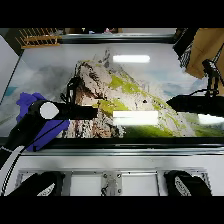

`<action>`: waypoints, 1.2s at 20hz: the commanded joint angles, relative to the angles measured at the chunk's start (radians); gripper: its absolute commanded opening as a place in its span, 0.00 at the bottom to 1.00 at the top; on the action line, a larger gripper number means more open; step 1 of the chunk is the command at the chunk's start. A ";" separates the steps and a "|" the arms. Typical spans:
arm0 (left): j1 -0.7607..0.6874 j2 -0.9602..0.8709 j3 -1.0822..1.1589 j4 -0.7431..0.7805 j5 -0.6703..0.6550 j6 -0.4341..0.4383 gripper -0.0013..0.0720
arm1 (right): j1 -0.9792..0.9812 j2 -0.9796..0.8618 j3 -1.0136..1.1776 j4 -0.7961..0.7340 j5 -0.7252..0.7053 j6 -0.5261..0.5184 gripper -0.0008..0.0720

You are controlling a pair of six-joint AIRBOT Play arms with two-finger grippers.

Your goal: Fold the clothes and pants, and hang the long-sleeved shirts on hangers.

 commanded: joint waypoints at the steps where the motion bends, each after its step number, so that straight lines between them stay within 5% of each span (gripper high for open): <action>1: -0.001 0.000 0.000 0.000 0.000 0.000 0.03 | 0.001 0.000 0.000 0.000 0.000 0.000 0.03; 12: 0.009 0.000 0.003 0.025 0.047 0.018 0.05 | 0.001 -0.001 0.000 0.000 0.000 0.000 0.03; 14: 0.056 0.000 0.055 0.169 0.037 0.104 0.96 | 0.001 0.000 0.000 0.000 0.000 0.000 0.03; 19: 0.306 0.000 0.159 0.632 -0.093 0.049 0.93 | 0.001 -0.001 0.000 0.000 0.000 0.000 0.04; 24: 0.463 -0.092 -0.033 0.628 -0.040 0.049 0.93 | 0.001 -0.001 0.000 0.000 0.000 0.000 0.04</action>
